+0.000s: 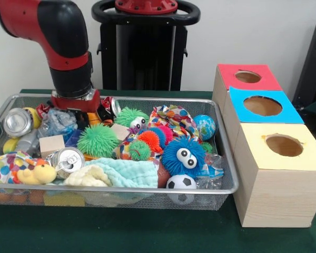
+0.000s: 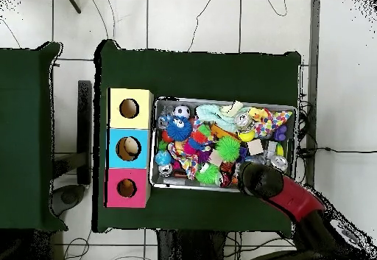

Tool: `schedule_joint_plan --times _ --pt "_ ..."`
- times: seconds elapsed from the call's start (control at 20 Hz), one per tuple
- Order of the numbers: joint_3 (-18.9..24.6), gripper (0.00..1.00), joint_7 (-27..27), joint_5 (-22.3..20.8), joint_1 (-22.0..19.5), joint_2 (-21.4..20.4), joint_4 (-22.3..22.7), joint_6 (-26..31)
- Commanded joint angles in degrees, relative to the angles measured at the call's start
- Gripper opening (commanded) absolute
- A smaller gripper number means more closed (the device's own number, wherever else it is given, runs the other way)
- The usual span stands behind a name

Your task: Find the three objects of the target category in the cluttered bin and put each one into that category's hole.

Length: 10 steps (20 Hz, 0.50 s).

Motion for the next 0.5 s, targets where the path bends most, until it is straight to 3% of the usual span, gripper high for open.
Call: schedule_joint_plan --times 0.05,0.25,0.5 --pt "6.1 0.00 -1.5 -2.4 -2.2 5.3 5.5 15.5" --pt "18.0 0.00 -2.7 -5.5 -13.5 5.6 12.0 -1.5" --pt "25.5 0.00 -4.1 -9.3 -19.8 6.2 14.6 -2.6"
